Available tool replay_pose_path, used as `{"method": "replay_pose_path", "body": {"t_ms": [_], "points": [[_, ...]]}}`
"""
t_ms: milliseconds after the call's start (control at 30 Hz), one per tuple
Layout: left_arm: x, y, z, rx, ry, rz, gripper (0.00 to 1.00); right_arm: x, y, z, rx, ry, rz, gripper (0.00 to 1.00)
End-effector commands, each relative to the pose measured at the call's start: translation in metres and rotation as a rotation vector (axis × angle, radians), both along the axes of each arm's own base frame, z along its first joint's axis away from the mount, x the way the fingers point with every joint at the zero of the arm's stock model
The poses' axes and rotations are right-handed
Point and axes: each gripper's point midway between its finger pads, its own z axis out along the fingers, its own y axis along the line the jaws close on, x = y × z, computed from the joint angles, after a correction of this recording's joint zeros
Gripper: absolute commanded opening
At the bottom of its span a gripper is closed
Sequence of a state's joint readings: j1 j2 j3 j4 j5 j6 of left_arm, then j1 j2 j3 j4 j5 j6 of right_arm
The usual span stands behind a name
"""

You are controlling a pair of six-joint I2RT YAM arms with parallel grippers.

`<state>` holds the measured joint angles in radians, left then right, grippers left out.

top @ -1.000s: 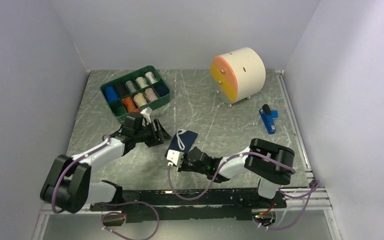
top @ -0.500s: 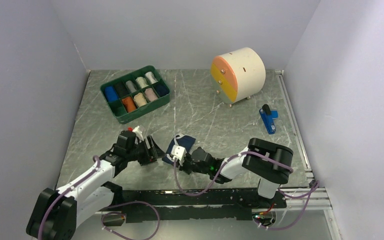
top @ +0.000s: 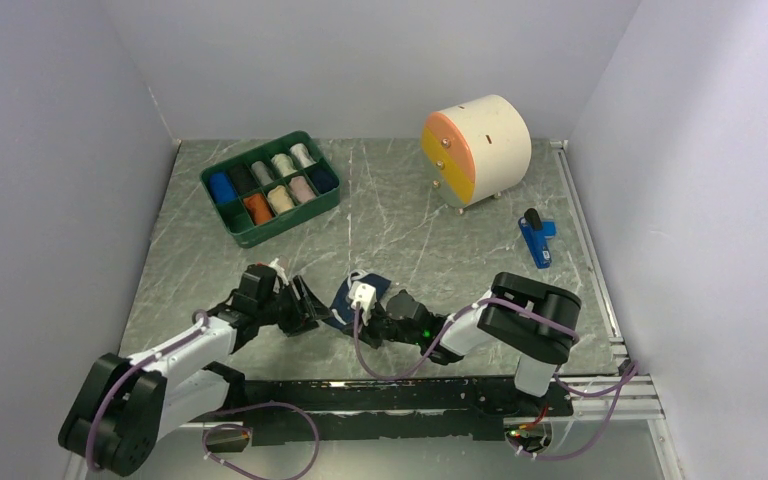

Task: Roll the underwear
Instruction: Roll the underwear to the center of the board.

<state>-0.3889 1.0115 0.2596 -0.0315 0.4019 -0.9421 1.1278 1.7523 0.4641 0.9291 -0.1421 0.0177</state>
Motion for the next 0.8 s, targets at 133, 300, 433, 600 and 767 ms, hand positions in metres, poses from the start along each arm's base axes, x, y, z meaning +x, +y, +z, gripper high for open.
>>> {"method": "replay_pose_path", "body": {"t_ms": [133, 300, 433, 600, 767], "points": [[0.007, -0.01, -0.012, 0.033, 0.04, 0.003, 0.36, -0.01, 0.002, 0.0, 0.038, 0.075, 0.023, 0.0], [0.008, -0.004, -0.017, 0.093, 0.071, 0.016, 0.15, -0.013, 0.001, 0.005, 0.07, 0.108, 0.023, 0.01], [0.009, 0.002, -0.014, 0.134, 0.083, 0.028, 0.06, -0.023, 0.001, 0.013, 0.115, 0.152, 0.061, 0.03], [0.008, 0.009, -0.008, 0.181, 0.101, 0.039, 0.32, -0.032, 0.002, 0.022, 0.175, 0.247, 0.097, 0.03], [0.011, 0.012, 0.011, 0.181, 0.059, 0.055, 0.71, -0.029, -0.001, 0.03, 0.251, 0.404, 0.073, 0.04]]}}
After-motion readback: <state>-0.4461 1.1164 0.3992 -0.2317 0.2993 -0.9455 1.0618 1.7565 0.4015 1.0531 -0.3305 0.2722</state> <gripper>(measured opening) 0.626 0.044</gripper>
